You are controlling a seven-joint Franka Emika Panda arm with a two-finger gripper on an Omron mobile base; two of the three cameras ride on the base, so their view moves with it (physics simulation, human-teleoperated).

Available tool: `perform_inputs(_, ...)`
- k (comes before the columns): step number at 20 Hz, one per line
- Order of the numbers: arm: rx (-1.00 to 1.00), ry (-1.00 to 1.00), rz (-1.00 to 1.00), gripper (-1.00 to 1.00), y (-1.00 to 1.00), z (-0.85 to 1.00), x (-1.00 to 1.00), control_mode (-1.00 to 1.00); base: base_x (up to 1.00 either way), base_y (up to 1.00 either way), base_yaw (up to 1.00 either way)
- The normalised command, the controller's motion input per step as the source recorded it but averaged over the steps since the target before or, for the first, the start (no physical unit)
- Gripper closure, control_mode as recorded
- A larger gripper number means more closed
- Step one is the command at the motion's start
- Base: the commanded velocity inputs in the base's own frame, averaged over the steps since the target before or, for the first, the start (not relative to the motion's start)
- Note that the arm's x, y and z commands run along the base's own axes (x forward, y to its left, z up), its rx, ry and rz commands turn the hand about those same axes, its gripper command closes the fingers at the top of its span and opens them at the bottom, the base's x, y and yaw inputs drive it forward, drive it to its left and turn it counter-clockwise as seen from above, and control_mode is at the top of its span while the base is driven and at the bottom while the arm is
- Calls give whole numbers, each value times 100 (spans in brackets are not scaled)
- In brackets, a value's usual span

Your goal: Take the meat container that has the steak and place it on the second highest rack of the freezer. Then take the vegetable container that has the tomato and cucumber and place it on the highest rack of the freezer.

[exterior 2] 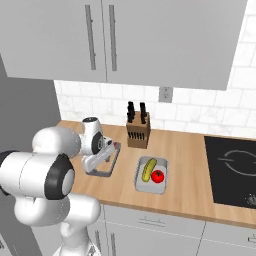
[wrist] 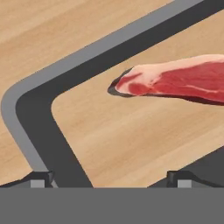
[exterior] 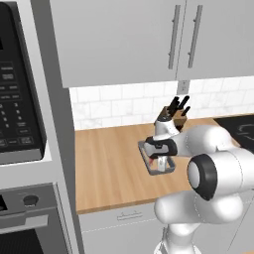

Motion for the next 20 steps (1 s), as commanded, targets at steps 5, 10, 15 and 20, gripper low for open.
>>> perform_inputs(5, 0, 0, 0, -100, 0, -51, -1, -100, 0, 0, 0)
perform_inputs(10, 0, -1, 0, -100, 0, -3, -5, -100, 0, 0, 0)
perform_inputs(15, 0, -8, 0, -100, -8, 0, -38, -100, 0, 0, 0)
perform_inputs(20, 0, -2, 0, -100, -6, -5, -25, -100, 0, 0, 0)
